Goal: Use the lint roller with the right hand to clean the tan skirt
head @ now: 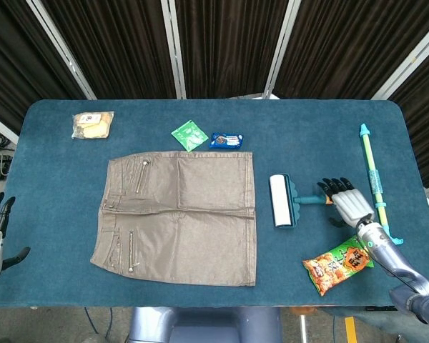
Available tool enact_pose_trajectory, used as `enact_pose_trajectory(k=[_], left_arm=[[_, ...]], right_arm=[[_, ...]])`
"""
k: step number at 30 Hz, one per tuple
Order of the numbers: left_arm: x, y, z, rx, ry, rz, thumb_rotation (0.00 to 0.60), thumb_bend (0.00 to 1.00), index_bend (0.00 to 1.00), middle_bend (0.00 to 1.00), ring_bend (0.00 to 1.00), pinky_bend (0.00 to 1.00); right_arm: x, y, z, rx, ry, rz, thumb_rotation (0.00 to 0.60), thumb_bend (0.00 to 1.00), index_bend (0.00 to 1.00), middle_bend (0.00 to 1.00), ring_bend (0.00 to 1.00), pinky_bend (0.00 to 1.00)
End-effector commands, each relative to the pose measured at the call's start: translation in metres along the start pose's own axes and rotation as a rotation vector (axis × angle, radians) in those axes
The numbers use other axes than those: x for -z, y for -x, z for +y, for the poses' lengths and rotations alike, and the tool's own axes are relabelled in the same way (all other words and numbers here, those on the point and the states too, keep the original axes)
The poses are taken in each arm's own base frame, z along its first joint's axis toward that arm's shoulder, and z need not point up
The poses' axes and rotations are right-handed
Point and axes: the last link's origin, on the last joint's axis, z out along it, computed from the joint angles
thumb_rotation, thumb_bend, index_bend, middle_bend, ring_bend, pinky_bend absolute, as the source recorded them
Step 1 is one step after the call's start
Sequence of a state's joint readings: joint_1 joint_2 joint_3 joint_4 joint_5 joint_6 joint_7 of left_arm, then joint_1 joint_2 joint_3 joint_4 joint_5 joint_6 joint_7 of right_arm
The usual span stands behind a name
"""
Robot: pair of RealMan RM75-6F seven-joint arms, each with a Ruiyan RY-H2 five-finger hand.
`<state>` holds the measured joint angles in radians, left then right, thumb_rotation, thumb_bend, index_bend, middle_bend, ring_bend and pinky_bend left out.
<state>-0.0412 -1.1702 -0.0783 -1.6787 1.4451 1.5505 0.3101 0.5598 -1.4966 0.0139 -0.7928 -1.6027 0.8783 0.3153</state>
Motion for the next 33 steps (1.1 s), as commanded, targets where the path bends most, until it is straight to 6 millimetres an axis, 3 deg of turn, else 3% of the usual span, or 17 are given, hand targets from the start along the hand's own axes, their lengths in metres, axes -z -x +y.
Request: enact_pose_trajectory(k=[1, 11, 20, 26, 31, 33], left_arm=[[0.000, 0.000, 0.000, 0.001, 0.000, -0.001, 0.600, 0.00, 0.00, 0.00, 0.00, 0.00], [-0.001, -0.001, -0.002, 0.006, -0.010, -0.002, 0.600, 0.00, 0.00, 0.00, 0.00, 0.00], [-0.003, 0.000, -0.002, 0.005, -0.015, -0.010, 0.600, 0.00, 0.00, 0.00, 0.00, 0.00], [-0.004, 0.001, -0.002, 0.003, -0.017, -0.012, 0.600, 0.00, 0.00, 0.00, 0.00, 0.00], [-0.004, 0.001, -0.002, 0.003, -0.017, -0.014, 0.600, 0.00, 0.00, 0.00, 0.00, 0.00], [-0.005, 0.002, -0.002, 0.001, -0.017, -0.016, 0.600, 0.00, 0.00, 0.00, 0.00, 0.00]], right_arm=[[-0.013, 0.002, -0.010, 0.027, -0.015, -0.002, 0.600, 0.24, 0.05, 0.03, 0.00, 0.00], [-0.032, -0.005, -0.020, 0.046, -0.019, 0.021, 0.600, 0.32, 0.08, 0.07, 0.00, 0.00], [-0.041, -0.005, -0.030, 0.054, -0.025, 0.011, 0.600, 0.32, 0.10, 0.11, 0.00, 0.00], [-0.044, -0.003, -0.035, 0.072, -0.028, 0.017, 0.600, 0.36, 0.17, 0.20, 0.05, 0.00], [-0.046, -0.002, -0.036, 0.099, -0.030, 0.030, 0.600, 0.47, 0.28, 0.32, 0.17, 0.22], [-0.046, -0.001, -0.036, 0.108, -0.034, 0.034, 0.600, 0.53, 0.32, 0.35, 0.21, 0.27]])
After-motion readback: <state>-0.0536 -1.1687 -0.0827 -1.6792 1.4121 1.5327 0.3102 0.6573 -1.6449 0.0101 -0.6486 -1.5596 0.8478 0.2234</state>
